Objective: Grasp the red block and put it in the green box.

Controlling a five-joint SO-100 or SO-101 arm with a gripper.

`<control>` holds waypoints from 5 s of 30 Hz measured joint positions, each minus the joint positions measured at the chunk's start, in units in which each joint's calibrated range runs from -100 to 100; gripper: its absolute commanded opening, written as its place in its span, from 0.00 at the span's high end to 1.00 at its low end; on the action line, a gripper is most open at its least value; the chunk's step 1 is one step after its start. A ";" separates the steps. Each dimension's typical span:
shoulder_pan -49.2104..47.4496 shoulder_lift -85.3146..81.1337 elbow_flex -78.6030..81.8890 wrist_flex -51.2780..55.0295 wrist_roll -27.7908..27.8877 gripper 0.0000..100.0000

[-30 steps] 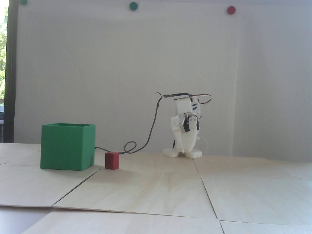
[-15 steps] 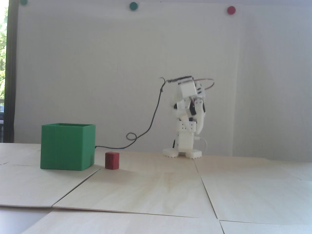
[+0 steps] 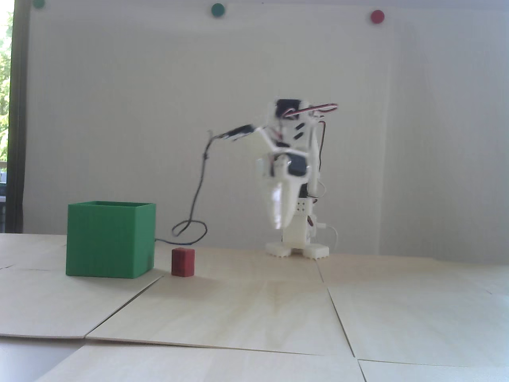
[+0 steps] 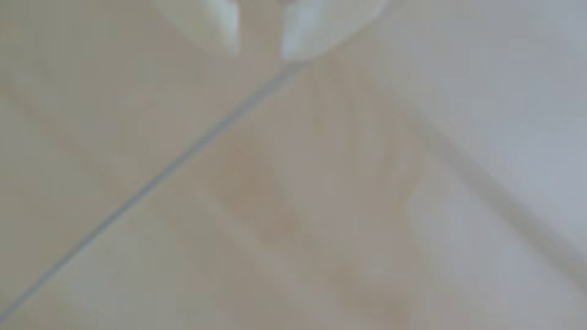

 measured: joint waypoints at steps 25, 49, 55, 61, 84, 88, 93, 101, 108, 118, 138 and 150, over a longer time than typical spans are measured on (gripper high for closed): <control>14.37 37.44 -71.44 28.37 -4.98 0.75; 24.07 43.25 -70.19 33.44 -0.98 0.75; 24.07 43.25 -70.19 33.44 -0.72 0.75; 24.15 43.25 -70.19 33.44 0.72 0.75; 22.09 49.65 -70.19 33.44 4.42 0.75; 20.79 49.65 -70.19 33.44 5.14 0.75; 20.41 49.65 -70.19 33.44 5.96 0.75; 20.41 49.65 -70.19 33.44 5.96 0.75; 18.27 49.65 -70.19 33.44 5.96 0.75; 17.04 49.65 -70.19 33.44 5.96 0.75; 19.34 49.65 -70.19 33.44 5.96 0.75; 19.41 49.65 -70.19 33.44 5.96 0.98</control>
